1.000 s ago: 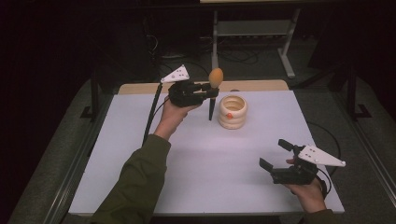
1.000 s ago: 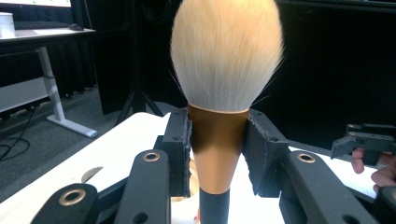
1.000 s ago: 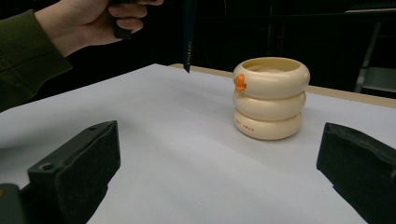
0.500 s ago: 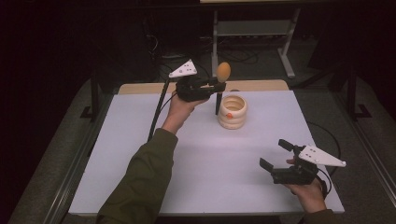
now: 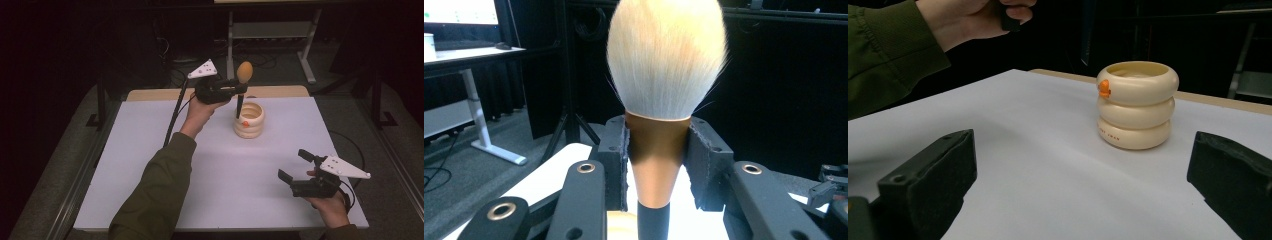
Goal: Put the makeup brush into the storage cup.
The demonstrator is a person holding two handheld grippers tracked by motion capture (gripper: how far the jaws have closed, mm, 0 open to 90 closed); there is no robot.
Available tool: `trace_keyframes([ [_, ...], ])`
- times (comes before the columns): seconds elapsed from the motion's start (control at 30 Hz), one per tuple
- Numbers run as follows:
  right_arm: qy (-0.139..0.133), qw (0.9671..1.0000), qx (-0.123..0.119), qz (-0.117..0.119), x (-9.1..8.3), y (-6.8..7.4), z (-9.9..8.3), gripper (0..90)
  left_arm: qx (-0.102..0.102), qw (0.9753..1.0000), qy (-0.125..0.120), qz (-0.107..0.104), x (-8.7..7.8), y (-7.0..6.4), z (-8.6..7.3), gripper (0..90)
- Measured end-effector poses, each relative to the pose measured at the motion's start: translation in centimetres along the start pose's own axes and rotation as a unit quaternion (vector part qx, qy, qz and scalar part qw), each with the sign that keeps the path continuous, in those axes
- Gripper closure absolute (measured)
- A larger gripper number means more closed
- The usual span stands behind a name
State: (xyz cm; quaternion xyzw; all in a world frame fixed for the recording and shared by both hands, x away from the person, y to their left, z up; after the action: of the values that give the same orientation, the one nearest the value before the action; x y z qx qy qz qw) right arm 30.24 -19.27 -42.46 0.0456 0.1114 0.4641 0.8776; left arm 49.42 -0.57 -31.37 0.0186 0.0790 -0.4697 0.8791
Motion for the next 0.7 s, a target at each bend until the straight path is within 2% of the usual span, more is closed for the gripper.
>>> trace_keyframes([
  [0.2, -0.002, 1.0, 0.003, 0.001, -0.1, 0.0, 0.0, 0.0, 0.008, 1.0, 0.002, -0.001, 1.0, -0.1, 0.0, 64.3],
  [0.33, -0.003, 1.0, 0.003, 0.0, -0.2, 0.0, 0.0, 0.0, 0.005, 1.0, -0.001, -0.002, 1.4, 0.0, 0.2, 64.3],
  [0.53, -0.004, 1.0, 0.004, 0.001, -0.2, 0.0, 0.0, 0.0, 0.011, 0.9999, -0.004, 0.004, 1.8, 0.3, 0.0, 64.2],
  [0.7, -0.005, 1.0, 0.002, 0.001, -0.3, -0.1, 0.0, 0.0, 0.001, 1.0, -0.007, 0.005, 2.1, 0.5, -0.2, 64.2],
])
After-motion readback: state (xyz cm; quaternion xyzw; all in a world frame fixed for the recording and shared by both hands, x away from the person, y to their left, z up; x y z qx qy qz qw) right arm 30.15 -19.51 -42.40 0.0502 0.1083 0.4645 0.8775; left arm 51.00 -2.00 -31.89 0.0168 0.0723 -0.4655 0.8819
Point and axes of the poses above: each handheld gripper's, and its own axes: x roughly forward along the jaws, z roughly out of its top, y roughly to its left, the point moved 8 cm from there along x, roughly forward along the jaws, and after that the axes turned 14 degrees about z, right-handed, at the moved point
